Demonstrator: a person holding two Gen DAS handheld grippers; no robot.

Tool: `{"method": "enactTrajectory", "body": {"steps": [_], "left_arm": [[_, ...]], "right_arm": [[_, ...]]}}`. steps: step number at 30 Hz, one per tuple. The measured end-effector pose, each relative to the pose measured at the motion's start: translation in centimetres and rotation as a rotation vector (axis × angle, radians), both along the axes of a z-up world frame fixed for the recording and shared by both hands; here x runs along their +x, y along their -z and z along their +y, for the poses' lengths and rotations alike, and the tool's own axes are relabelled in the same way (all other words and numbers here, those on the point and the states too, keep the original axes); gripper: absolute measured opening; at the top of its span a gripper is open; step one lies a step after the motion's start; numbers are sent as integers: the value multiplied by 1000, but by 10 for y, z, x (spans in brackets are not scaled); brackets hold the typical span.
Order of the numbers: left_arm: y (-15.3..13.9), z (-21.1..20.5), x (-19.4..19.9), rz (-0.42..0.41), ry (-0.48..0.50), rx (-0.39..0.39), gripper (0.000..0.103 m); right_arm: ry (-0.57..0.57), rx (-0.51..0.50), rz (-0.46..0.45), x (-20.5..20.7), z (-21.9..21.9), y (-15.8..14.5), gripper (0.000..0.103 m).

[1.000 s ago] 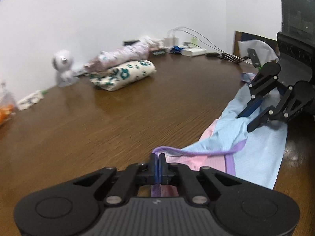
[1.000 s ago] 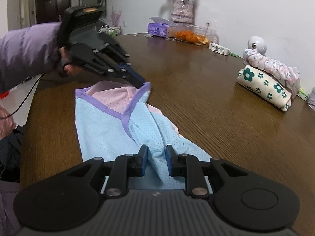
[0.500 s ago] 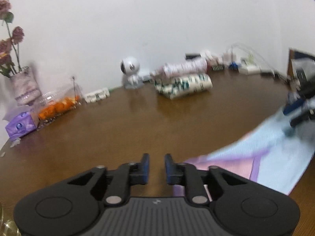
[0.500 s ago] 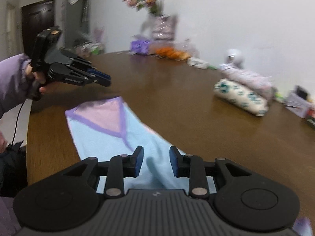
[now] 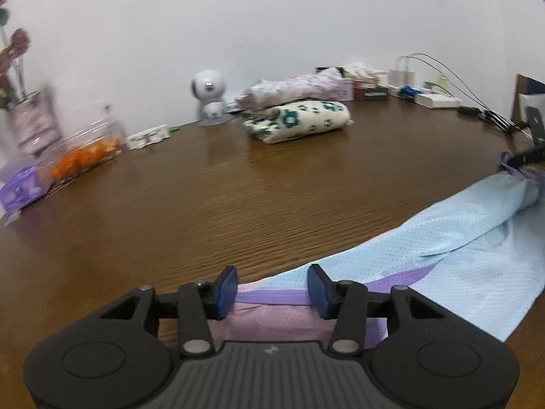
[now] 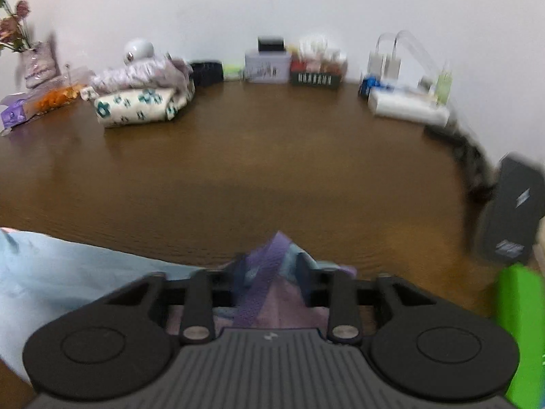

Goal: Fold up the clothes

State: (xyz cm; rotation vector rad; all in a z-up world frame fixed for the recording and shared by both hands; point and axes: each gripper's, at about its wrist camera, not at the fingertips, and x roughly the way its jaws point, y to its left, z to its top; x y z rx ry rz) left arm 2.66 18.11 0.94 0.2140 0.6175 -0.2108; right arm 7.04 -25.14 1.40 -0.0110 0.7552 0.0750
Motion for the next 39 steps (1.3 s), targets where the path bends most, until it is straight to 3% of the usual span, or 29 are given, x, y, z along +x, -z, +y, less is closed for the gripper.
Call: {"method": "enactTrajectory", "body": {"steps": [1, 7, 9, 13, 14, 17, 19, 22, 23, 26, 29, 30, 31, 36, 39], "left_arm": [[0, 1, -1, -1, -26, 0, 46], [-1, 2, -8, -11, -104, -2, 46], [-3, 1, -8, -12, -100, 5, 46], [-22, -6, -9, -23, -47, -21, 48], [-30, -13, -12, -42, -8, -35, 53], [-46, -46, -18, -85, 162, -59, 54], [-43, -81, -19, -93, 330, -46, 55], [-29, -129, -18, -84, 531, 31, 55], [-23, -142, -17, -66, 576, 75, 51], [-10, -156, -11, 4, 638, 135, 6], [-15, -151, -13, -4, 638, 129, 3], [-19, -149, -17, -21, 641, 126, 2], [-24, -146, -23, -39, 650, 122, 2], [-30, -140, -46, -58, 675, 126, 1], [-19, -139, -49, -18, 658, 127, 3]], "right_arm": [[1, -15, -16, 0, 3, 1, 5], [49, -38, -193, -58, -22, -26, 3], [49, -34, -215, -81, -29, -25, 4], [-29, -47, -161, -106, -30, -14, 4], [-41, -57, -144, -111, -30, -12, 4], [-100, -13, -188, -120, -34, -32, 13], [-146, 17, -221, -118, -30, -41, 38], [-221, 25, -218, -107, -14, -41, 40], [-262, 44, -195, -101, -6, -37, 40], [-358, 100, -132, -82, 16, -23, 39], [-428, 139, -84, -66, 34, -9, 33], [-450, 150, -69, -61, 39, -4, 10], [-450, 136, -67, -61, 42, -3, 4], [-543, 68, -128, -96, 37, -27, 4], [-527, 62, -60, -102, 35, -15, 6]]}}
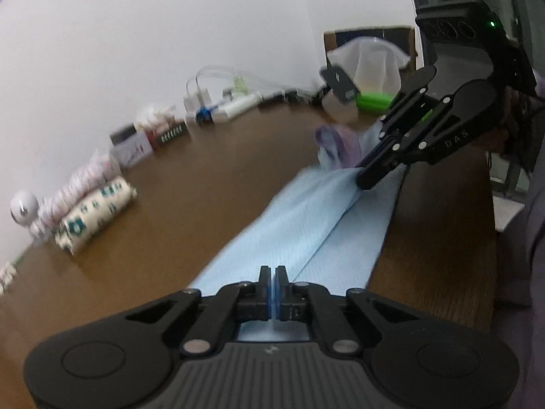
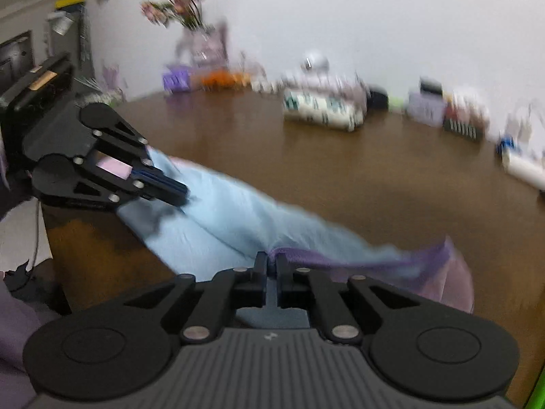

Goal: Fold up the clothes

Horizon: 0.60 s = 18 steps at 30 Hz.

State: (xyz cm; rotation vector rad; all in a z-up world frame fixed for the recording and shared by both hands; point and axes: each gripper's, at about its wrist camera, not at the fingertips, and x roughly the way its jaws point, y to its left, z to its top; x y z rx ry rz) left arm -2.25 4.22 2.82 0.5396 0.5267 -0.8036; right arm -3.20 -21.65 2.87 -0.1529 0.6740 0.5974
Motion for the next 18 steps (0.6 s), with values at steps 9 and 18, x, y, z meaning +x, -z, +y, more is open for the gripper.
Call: {"method": "enactTrajectory", "body": {"steps": [9, 18], "left_arm": [[-33, 30, 12, 11, -152, -165, 46], [3, 1, 47, 126, -244, -69, 49]], "right_arm": [[317, 18, -89, 30, -54, -23, 43], [431, 12, -141, 30, -70, -15, 3]]}}
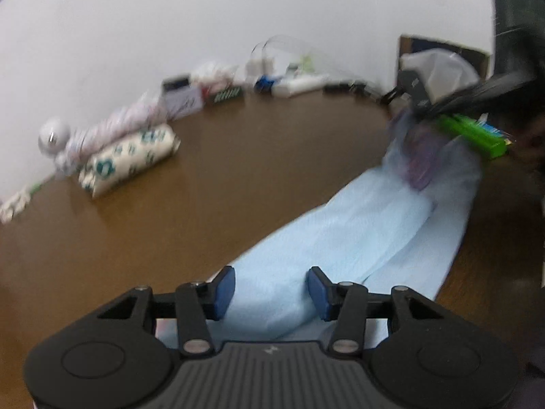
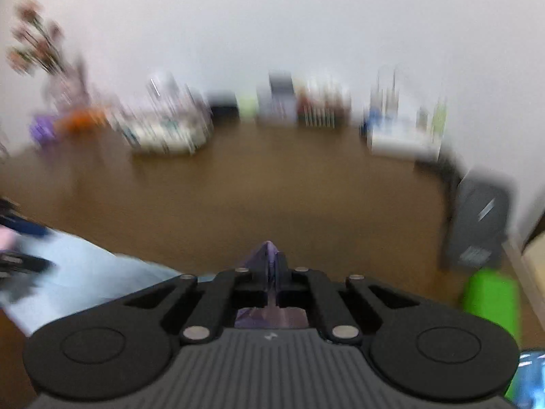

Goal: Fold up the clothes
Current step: 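Lift the folded garment with the right gripper and lay it down again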

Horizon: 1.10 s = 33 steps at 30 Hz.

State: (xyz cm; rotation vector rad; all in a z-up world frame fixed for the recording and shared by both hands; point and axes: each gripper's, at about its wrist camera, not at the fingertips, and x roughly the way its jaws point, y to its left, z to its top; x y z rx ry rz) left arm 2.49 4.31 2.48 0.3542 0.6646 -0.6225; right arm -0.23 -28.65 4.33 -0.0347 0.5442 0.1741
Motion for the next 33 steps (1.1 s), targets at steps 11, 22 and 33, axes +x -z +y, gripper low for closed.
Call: {"method": "enactTrajectory", "body": {"steps": [11, 22, 33], "left_arm": [[-15, -3, -9, -11, 15, -59, 55], [7, -46, -11, 31, 81, -25, 58], [11, -38, -18, 15, 66, -61, 59]], "right_arm": [[-43, -106, 55, -97, -32, 26, 20], [-248, -84, 29, -87, 0, 25, 13], [-9, 10, 10, -101, -43, 14, 35]]}}
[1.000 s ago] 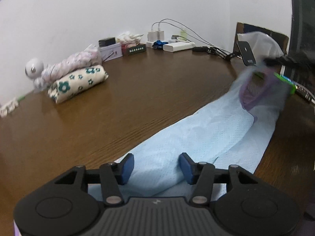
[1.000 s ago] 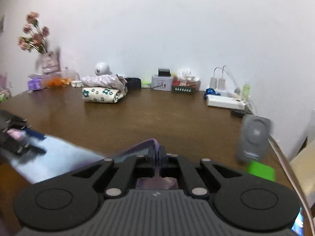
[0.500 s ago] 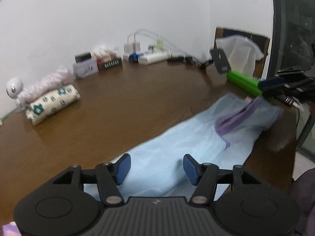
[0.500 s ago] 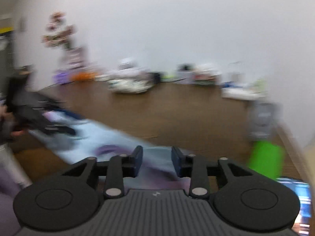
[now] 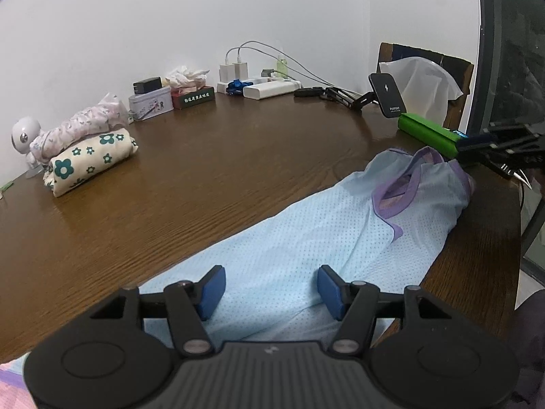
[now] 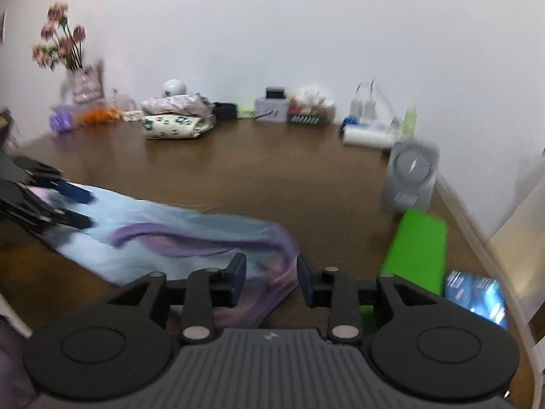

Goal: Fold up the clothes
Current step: 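Lift the folded garment with the right gripper and lay it down again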

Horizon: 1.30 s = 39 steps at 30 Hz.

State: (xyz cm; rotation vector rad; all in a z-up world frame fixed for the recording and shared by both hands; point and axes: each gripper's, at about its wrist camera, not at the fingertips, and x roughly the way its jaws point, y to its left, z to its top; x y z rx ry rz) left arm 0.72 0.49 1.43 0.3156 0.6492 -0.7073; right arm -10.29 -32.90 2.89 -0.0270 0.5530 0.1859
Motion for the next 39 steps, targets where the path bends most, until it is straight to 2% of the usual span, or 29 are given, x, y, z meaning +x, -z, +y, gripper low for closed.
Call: {"method": "enactTrajectory", "body": {"steps": [3, 5, 6, 7, 9, 10, 13, 15, 16, 19, 22, 25, 29, 31, 33, 35, 36, 38, 39], "left_arm": [[0, 0, 0, -1, 1, -2, 60], [0, -1, 0, -4, -2, -2, 60], [0, -1, -1, -6, -4, -2, 60], [0, -1, -1, -8, -7, -1, 60], [-2, 1, -3, -11, -20, 3, 60], [-4, 4, -5, -14, -37, 5, 60], [-13, 27, -10, -29, -140, 9, 60], [-16, 52, -17, -38, -252, 22, 60], [-16, 66, -21, -38, -312, 26, 60], [-15, 106, -37, -34, -503, 33, 60], [-16, 133, -56, -57, -649, -14, 60], [-17, 149, -68, -92, -733, -62, 60], [-16, 169, -81, -101, -805, -99, 60], [-14, 178, -88, -95, -839, -114, 60], [-13, 186, -95, -82, -873, -119, 60], [-11, 194, -102, -69, -906, -125, 60], [-11, 197, -105, -62, -923, -127, 61], [-10, 200, -107, -64, -952, -114, 69], [-11, 200, -107, -70, -953, -120, 69]], "right_arm": [[10, 43, 16, 2, 0, 6, 56], [40, 57, 30, 9, 1, 12, 56], [63, 67, 55, 17, 1, 18, 52], [80, 83, 67, 20, 1, 23, 43], [94, 96, 72, 25, 2, 31, 38], [90, 90, 64, 25, 4, 32, 28], [64, 57, 48, 25, 12, 34, 12], [35, -47, 25, 23, 25, 33, 9], [31, -61, 25, 22, 27, 33, 9], [34, -47, 45, 22, 22, 28, 5], [38, 34, 45, 26, 14, 15, 4], [-24, 55, -43, 27, 32, -17, 3], [-263, 86, -112, 38, 98, -52, 3], [-377, 75, -74, 49, 147, -45, 3], [-461, 25, -22, 61, 194, -22, 3], [-489, -5, 46, 70, 221, -5, 4], [-503, -15, 52, 70, 225, -4, 9], [-485, -28, 1, 64, 213, -18, 31], [-445, -39, -38, 58, 198, -30, 44]]}}
